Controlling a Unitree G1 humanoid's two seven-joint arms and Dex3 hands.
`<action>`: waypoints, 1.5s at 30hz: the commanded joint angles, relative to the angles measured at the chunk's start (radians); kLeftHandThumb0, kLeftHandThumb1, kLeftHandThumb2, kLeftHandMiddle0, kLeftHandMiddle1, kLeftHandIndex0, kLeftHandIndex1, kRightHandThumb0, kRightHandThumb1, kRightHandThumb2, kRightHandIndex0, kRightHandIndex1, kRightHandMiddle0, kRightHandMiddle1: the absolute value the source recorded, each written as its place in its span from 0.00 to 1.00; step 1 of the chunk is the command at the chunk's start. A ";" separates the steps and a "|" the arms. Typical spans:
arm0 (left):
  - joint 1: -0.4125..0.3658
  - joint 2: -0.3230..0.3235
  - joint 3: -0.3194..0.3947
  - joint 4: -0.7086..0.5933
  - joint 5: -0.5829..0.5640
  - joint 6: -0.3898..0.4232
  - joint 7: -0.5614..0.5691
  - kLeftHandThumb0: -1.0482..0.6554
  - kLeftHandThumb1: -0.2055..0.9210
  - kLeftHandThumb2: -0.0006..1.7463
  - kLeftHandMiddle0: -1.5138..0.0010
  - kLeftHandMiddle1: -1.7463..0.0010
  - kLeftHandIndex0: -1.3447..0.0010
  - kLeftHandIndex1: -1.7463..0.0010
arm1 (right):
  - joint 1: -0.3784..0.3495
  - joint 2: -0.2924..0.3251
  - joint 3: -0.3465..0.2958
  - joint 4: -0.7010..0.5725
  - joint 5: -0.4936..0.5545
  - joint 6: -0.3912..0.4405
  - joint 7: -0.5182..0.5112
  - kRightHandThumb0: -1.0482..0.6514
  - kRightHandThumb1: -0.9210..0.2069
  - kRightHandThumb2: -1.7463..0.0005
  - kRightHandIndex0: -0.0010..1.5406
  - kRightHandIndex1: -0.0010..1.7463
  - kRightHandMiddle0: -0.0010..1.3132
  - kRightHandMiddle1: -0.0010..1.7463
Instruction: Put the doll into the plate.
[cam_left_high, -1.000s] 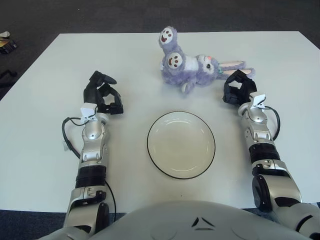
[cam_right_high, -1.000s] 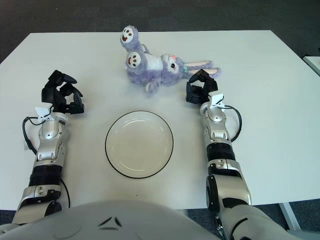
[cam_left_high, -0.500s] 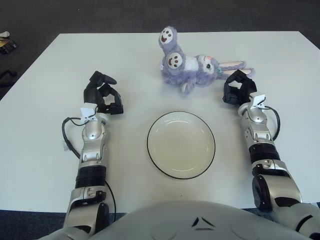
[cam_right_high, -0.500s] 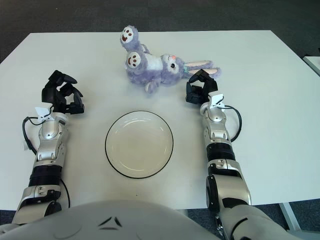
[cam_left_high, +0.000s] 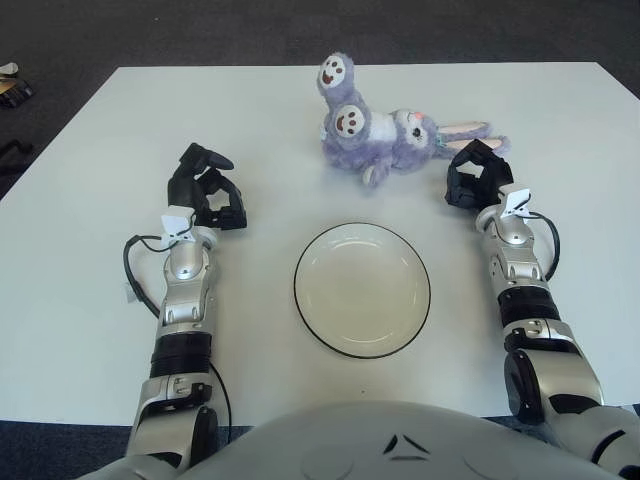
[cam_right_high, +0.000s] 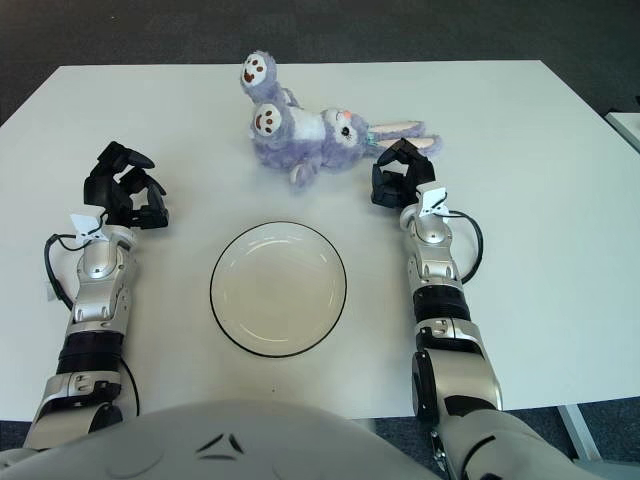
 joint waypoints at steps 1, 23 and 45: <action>0.084 -0.020 -0.004 0.046 0.002 0.014 -0.001 0.61 0.13 1.00 0.41 0.00 0.51 0.00 | 0.046 0.013 0.016 0.039 -0.014 0.041 0.013 0.34 0.50 0.27 0.83 1.00 0.45 1.00; 0.082 -0.020 -0.002 0.047 0.002 0.016 -0.002 0.61 0.20 0.95 0.44 0.00 0.56 0.00 | 0.050 0.018 0.018 0.014 -0.018 0.064 0.000 0.34 0.49 0.28 0.82 1.00 0.44 1.00; 0.080 -0.023 0.001 0.048 -0.009 0.020 -0.005 0.61 0.19 0.96 0.44 0.00 0.56 0.00 | 0.045 0.016 0.021 0.021 -0.024 0.066 -0.013 0.34 0.49 0.28 0.83 1.00 0.44 1.00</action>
